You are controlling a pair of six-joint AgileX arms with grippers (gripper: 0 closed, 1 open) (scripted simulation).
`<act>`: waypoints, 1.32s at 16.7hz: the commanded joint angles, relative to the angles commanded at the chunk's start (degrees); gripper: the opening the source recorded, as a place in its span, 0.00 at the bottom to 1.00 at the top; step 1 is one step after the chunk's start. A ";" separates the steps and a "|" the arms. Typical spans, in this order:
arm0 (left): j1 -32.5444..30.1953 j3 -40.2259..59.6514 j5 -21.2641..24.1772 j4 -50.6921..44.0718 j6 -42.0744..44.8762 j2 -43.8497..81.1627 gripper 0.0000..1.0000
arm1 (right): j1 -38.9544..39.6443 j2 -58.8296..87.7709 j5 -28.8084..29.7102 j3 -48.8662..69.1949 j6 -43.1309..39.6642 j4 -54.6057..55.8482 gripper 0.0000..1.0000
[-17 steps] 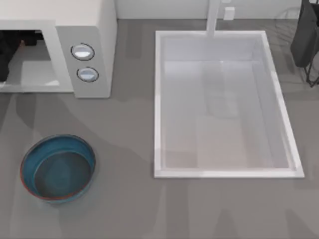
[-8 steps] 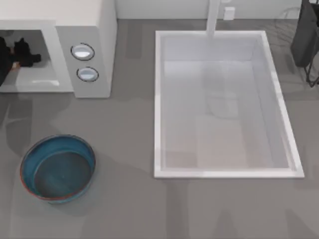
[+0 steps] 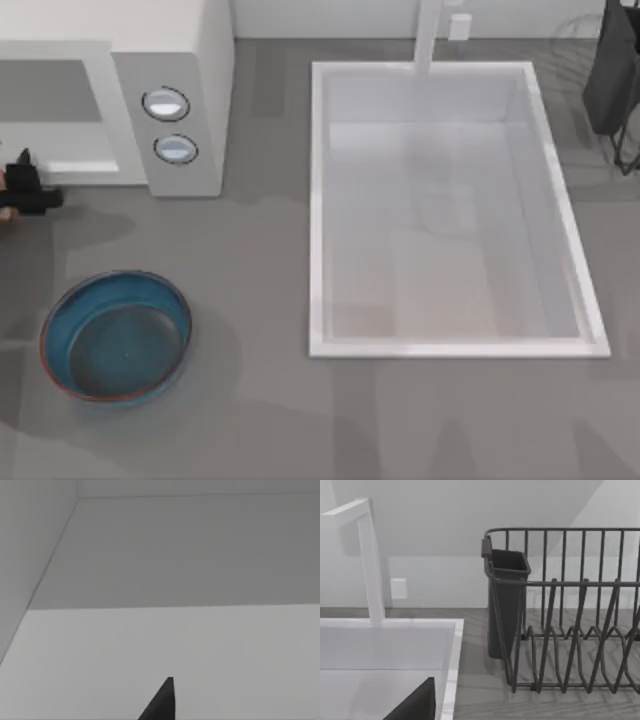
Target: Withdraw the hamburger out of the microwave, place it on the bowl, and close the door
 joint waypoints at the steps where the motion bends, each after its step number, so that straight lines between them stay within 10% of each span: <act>1: 0.18 -1.50 0.16 1.14 0.05 -0.82 0.00 | 0.00 0.00 0.00 0.00 0.00 0.00 1.00; 22: 0.02 -1.27 -0.14 -21.63 0.30 -23.81 0.00 | 0.00 0.00 0.00 0.00 0.00 0.00 1.00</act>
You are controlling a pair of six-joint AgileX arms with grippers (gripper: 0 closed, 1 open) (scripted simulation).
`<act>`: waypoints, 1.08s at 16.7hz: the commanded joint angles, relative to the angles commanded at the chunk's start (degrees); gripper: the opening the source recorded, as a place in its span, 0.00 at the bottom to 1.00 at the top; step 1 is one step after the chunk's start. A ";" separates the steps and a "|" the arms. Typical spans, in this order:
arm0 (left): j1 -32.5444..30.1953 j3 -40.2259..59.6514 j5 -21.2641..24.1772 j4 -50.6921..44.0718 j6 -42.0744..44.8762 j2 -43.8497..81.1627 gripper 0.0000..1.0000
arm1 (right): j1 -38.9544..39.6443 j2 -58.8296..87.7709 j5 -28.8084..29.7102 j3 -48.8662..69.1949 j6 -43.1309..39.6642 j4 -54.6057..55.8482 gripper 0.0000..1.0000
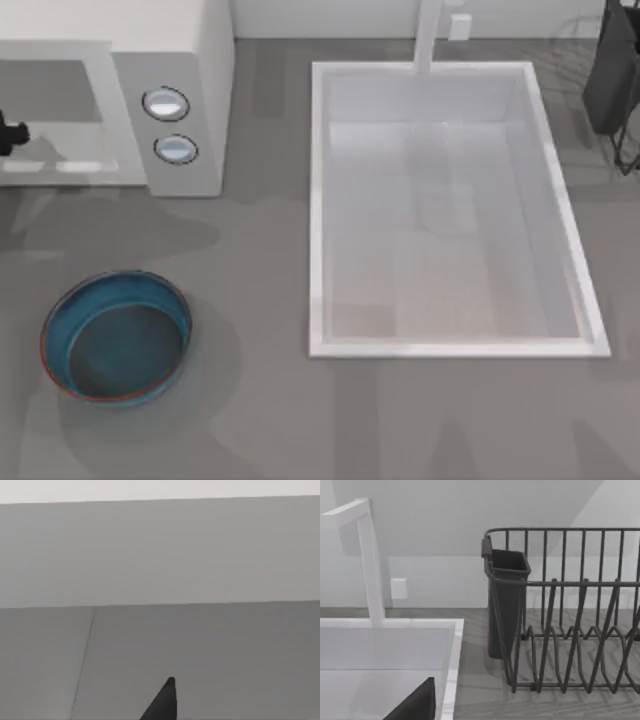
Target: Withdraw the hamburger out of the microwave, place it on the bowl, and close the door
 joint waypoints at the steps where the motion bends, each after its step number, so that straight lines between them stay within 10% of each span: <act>1: 0.00 0.00 0.00 0.00 0.00 0.00 0.00 | 0.00 0.00 0.00 0.00 0.00 0.00 1.00; 9: -6.86 4.53 -8.39 -10.98 -12.04 0.42 0.00 | 0.00 0.00 0.00 0.00 0.00 0.00 1.00; 18: -29.53 19.26 -36.60 -57.25 -65.80 3.24 0.00 | 0.00 0.00 0.00 0.00 0.00 0.00 1.00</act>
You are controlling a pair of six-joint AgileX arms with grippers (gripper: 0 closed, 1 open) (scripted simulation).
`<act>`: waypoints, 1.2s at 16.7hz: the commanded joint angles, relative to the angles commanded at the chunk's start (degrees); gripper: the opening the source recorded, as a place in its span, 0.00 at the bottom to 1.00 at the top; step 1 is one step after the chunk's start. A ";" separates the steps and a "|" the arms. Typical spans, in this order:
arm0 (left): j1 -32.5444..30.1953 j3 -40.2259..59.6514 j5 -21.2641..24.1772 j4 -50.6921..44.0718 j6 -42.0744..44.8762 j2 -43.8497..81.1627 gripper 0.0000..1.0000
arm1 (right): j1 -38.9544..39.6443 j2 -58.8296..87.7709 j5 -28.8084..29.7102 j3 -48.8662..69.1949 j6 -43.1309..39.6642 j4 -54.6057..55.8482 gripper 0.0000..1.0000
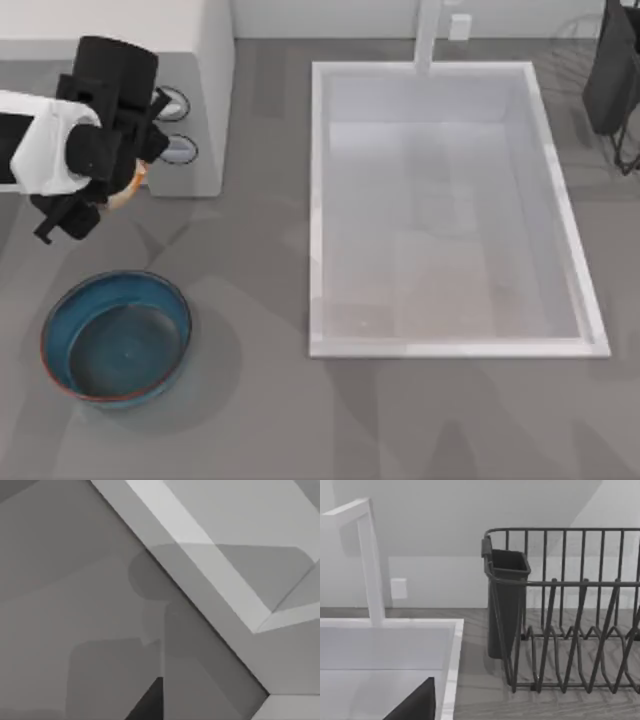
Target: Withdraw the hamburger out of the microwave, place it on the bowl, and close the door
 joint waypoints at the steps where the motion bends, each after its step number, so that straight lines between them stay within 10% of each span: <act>1: -2.64 1.63 -3.31 -6.21 -7.20 0.82 0.00 | 0.00 0.00 0.00 0.00 0.00 0.00 1.00; 11: -23.13 11.81 -28.42 -63.25 -70.62 15.56 0.00 | 0.00 0.00 0.00 0.00 0.00 0.00 1.00; 20: -28.09 12.90 -34.30 -79.58 -87.11 22.39 0.00 | 0.00 0.00 0.00 0.00 0.00 0.00 1.00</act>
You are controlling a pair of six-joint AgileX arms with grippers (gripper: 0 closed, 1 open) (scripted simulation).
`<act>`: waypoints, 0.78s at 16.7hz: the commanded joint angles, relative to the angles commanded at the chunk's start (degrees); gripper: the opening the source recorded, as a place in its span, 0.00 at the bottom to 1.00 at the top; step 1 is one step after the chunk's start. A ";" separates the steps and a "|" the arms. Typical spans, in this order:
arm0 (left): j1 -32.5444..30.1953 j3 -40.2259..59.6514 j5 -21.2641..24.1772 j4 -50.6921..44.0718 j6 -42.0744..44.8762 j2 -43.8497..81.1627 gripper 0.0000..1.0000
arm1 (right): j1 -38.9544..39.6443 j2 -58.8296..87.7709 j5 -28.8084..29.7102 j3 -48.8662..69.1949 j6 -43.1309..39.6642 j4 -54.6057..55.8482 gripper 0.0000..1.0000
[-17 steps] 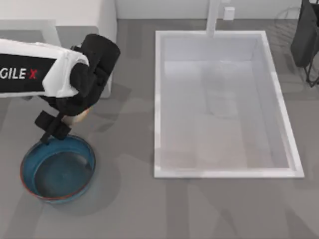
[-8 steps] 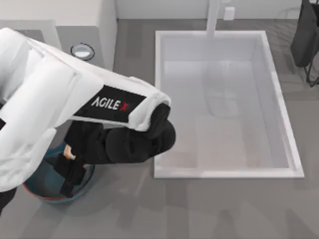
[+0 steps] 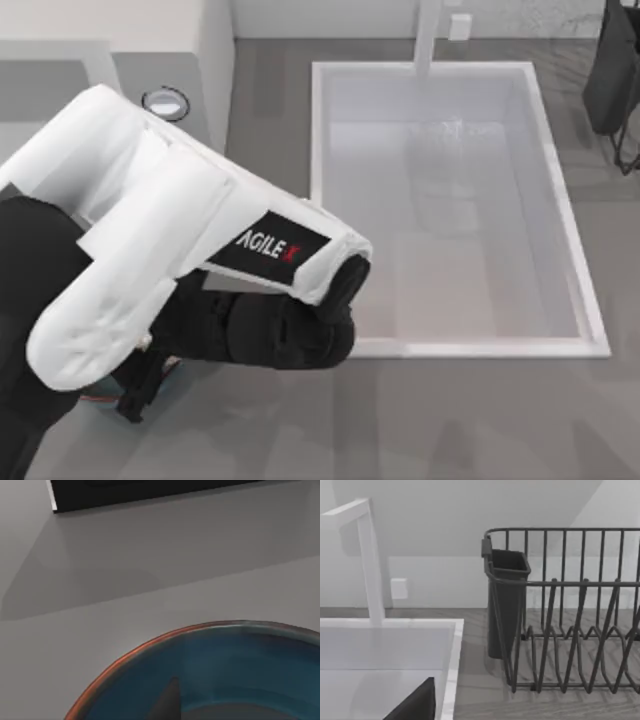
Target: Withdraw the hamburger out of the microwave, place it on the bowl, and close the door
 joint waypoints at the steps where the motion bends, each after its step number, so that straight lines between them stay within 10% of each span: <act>1: 0.00 0.00 0.00 0.00 0.00 0.00 0.00 | 0.00 0.00 0.00 0.00 0.00 0.00 1.00; 13: 6.01 -6.46 -4.68 12.81 7.61 -0.20 0.00 | 0.00 0.00 0.00 0.00 0.00 0.00 1.00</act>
